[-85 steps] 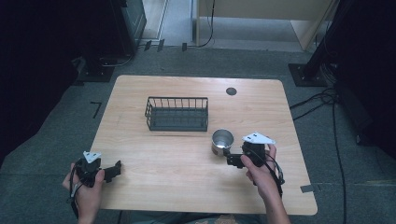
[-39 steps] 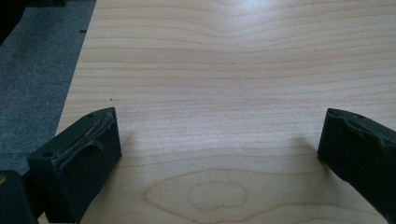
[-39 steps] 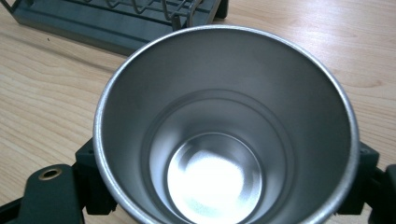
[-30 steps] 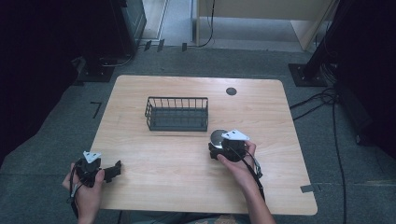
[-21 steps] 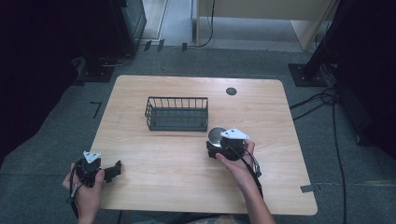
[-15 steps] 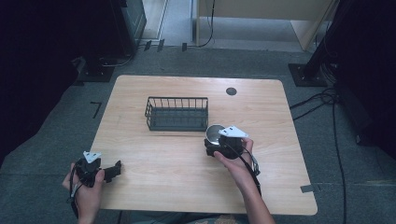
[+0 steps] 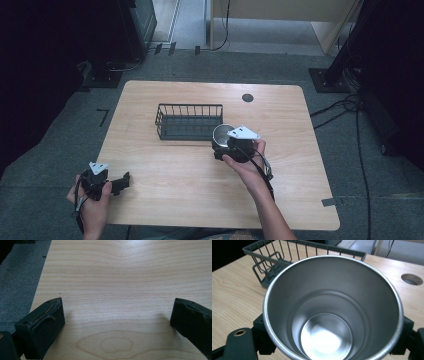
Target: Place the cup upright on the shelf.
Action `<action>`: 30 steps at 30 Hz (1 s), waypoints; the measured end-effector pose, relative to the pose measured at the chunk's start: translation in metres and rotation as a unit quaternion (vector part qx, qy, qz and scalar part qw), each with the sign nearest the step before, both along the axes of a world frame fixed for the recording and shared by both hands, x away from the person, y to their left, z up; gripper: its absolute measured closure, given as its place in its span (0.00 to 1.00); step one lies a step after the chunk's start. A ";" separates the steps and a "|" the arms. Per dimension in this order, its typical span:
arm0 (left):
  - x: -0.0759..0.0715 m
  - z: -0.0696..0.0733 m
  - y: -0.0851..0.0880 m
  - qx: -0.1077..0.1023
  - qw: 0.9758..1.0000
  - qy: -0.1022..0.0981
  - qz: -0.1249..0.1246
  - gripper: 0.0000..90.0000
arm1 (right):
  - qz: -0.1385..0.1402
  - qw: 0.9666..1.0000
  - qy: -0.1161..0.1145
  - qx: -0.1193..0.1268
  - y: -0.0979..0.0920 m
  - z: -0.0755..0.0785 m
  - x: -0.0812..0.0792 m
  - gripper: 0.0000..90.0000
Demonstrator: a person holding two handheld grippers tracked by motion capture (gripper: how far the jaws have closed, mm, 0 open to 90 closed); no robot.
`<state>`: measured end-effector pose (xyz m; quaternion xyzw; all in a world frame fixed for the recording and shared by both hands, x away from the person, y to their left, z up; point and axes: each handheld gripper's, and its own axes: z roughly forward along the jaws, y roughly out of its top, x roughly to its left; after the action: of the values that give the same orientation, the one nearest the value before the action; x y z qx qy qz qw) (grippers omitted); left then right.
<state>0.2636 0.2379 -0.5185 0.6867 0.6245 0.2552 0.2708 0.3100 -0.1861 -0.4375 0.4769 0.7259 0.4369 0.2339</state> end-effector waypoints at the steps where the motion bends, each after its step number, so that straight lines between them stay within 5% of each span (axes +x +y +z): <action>1: 0.000 0.000 0.000 0.000 1.000 0.000 0.000 0.00 | 0.000 1.000 -0.003 0.001 0.001 0.002 0.001 0.20; 18: 0.000 0.000 0.000 0.000 1.000 0.000 0.000 0.00 | 0.008 0.999 -0.043 0.014 0.017 0.028 0.015 0.20; 30: 0.000 0.000 0.000 -0.001 1.000 -0.001 0.001 0.00 | -0.003 0.998 -0.060 0.024 0.028 0.042 0.040 0.20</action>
<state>0.2636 0.2378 -0.5186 0.6857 0.6251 0.2554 0.2716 0.3497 -0.1585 -0.3955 0.4575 0.6984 0.4811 0.2674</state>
